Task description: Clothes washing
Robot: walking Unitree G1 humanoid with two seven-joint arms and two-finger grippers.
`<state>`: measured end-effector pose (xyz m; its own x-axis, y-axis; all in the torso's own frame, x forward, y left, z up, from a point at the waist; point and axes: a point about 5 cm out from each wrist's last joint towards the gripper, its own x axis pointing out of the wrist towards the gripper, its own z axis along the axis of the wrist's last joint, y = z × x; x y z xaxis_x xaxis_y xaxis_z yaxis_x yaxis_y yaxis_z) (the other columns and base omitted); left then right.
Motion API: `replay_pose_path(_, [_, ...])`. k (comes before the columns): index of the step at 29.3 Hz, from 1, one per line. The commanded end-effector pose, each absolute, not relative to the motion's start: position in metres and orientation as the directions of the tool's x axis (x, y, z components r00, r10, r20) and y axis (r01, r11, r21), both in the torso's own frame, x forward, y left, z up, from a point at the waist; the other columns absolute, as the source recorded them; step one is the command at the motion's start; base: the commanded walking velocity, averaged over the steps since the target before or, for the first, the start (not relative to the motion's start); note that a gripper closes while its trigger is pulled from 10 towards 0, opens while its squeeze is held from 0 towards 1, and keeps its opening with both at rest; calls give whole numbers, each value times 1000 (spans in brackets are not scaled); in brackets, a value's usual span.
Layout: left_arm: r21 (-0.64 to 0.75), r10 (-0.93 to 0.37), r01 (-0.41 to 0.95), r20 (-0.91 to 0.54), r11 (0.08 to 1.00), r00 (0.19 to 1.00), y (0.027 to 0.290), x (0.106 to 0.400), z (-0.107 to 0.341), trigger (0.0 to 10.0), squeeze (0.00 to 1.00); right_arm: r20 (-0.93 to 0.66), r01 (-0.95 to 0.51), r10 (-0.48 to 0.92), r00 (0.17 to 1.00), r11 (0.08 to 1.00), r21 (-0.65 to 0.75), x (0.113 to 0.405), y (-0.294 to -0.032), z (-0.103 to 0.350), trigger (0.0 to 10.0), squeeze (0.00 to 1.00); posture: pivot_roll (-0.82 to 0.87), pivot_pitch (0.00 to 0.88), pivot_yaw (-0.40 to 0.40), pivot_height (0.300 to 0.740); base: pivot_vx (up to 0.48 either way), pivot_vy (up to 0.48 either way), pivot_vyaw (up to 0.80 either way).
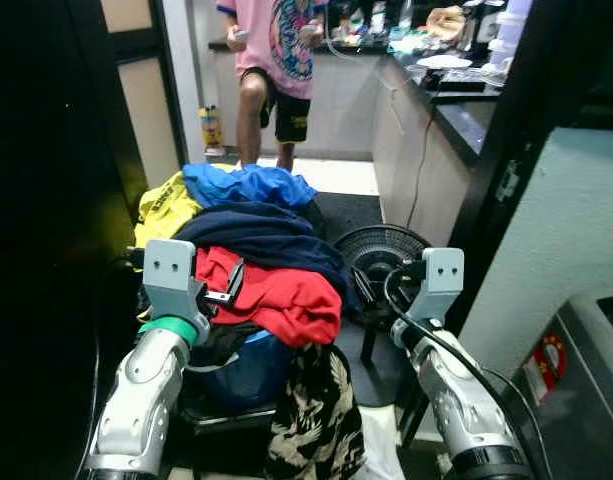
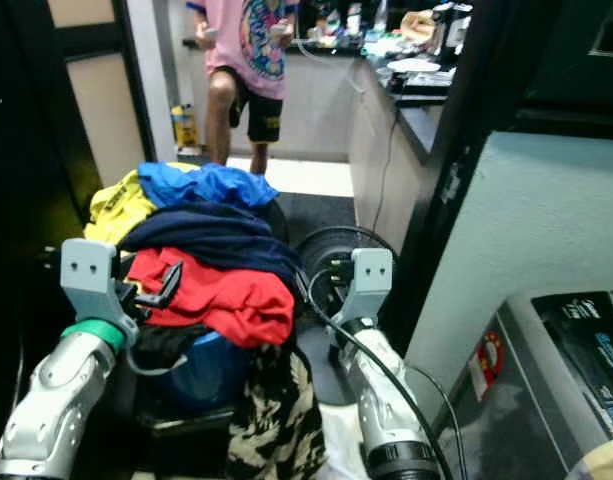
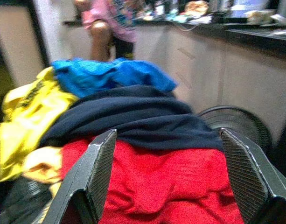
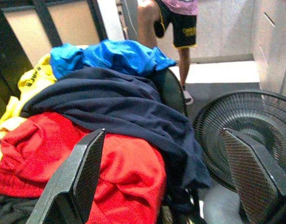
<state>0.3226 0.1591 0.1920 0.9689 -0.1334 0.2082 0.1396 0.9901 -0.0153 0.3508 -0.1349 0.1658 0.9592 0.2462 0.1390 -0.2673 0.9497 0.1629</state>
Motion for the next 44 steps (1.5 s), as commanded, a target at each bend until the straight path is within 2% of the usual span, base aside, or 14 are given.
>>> replay_pose_path(1, [-13,-109,114,201,993,973,162,322,189,10000,0,139,-299,279,950,940,164,352,-129,170,10000,0,32,0,4,740,0,0,0])
replay_pose_path(5, [-24,-98,105,203,994,974,163,323,190,10000,0,135,-322,305,943,938,129,352,-127,172,10000,0,32,0,-5,740,0,0,800])
replay_pose_path(29, [-52,-103,117,215,992,971,157,320,188,10000,0,149,-346,327,933,930,121,353,-125,178,10000,0,16,0,-22,740,0,0,0])
replay_pose_path(44, [-83,-104,126,232,989,967,152,320,188,10000,0,147,-357,341,929,928,105,355,-123,181,10000,0,19,0,-33,740,330,0,0])
